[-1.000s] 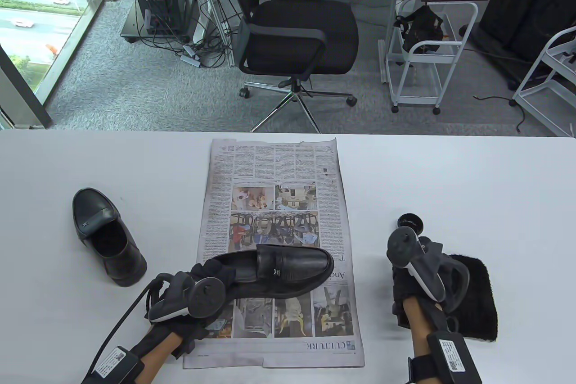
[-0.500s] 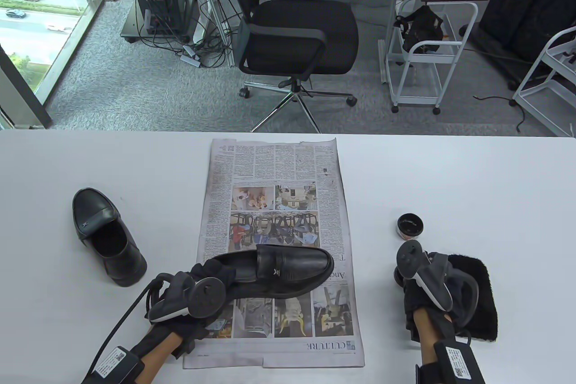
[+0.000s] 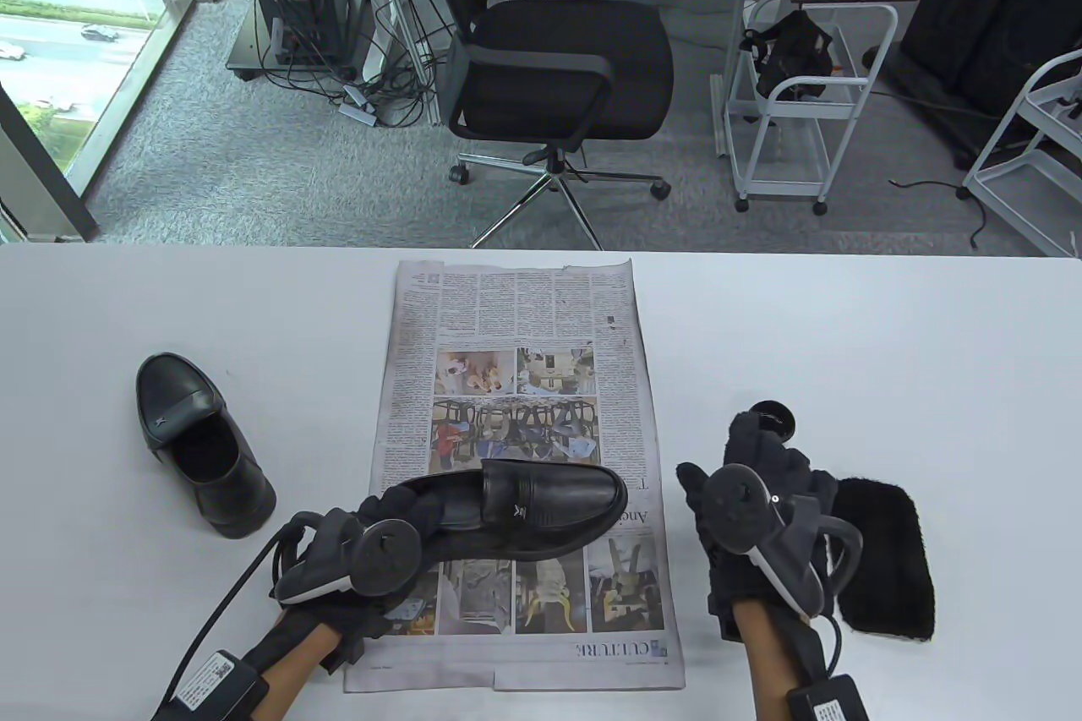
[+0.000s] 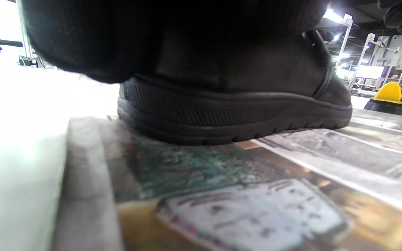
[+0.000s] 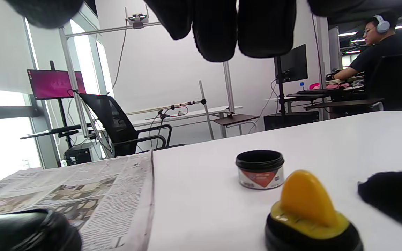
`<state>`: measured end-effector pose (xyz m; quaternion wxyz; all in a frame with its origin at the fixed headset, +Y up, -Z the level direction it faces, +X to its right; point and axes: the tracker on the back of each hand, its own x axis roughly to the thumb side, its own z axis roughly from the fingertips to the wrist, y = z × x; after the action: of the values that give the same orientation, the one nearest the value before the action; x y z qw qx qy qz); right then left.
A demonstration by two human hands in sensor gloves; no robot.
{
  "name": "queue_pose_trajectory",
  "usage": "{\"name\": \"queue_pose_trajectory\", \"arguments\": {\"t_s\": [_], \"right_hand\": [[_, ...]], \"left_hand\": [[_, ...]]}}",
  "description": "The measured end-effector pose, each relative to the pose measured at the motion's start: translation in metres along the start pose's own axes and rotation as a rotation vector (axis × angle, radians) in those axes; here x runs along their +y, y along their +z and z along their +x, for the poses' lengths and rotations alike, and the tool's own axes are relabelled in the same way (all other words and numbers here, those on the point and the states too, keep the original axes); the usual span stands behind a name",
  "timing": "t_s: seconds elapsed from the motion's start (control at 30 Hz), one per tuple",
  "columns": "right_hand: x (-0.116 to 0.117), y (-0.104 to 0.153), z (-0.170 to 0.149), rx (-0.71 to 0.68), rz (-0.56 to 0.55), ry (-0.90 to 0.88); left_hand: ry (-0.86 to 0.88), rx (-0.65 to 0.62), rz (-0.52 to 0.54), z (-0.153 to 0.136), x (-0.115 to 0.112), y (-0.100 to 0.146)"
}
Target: Dip and apply built-in sponge shoe polish on shoes
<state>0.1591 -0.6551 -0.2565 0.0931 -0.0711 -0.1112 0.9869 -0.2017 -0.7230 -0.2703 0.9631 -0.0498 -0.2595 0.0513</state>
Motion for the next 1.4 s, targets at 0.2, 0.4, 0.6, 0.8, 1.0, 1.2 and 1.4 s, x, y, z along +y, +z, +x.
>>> {"name": "queue_pose_trajectory", "arguments": {"t_s": [0.2,0.4,0.6,0.8,1.0,1.2,1.4], "right_hand": [[0.021,0.009,0.002,0.019,0.098,-0.072],[0.034,0.014,-0.009,0.029,0.145,-0.135],[0.029,0.012,-0.015,0.021,0.14,-0.184],[0.022,0.013,-0.016,0.005,0.119,-0.23],[0.023,0.014,-0.014,-0.006,0.13,-0.248],[0.025,0.012,-0.015,-0.006,0.152,-0.268],[0.026,0.012,-0.014,-0.014,0.158,-0.27]], "left_hand": [[-0.16,-0.056,0.035,0.004,0.008,0.002],[-0.218,-0.052,0.132,0.005,0.011,0.005],[-0.127,0.097,0.251,-0.004,0.035,0.016],[-0.004,0.36,0.4,-0.024,0.066,0.022],[0.109,0.445,0.506,-0.054,0.078,0.002],[0.076,0.517,0.385,-0.081,0.052,-0.027],[0.1,0.646,0.231,-0.09,0.03,-0.034]]}}
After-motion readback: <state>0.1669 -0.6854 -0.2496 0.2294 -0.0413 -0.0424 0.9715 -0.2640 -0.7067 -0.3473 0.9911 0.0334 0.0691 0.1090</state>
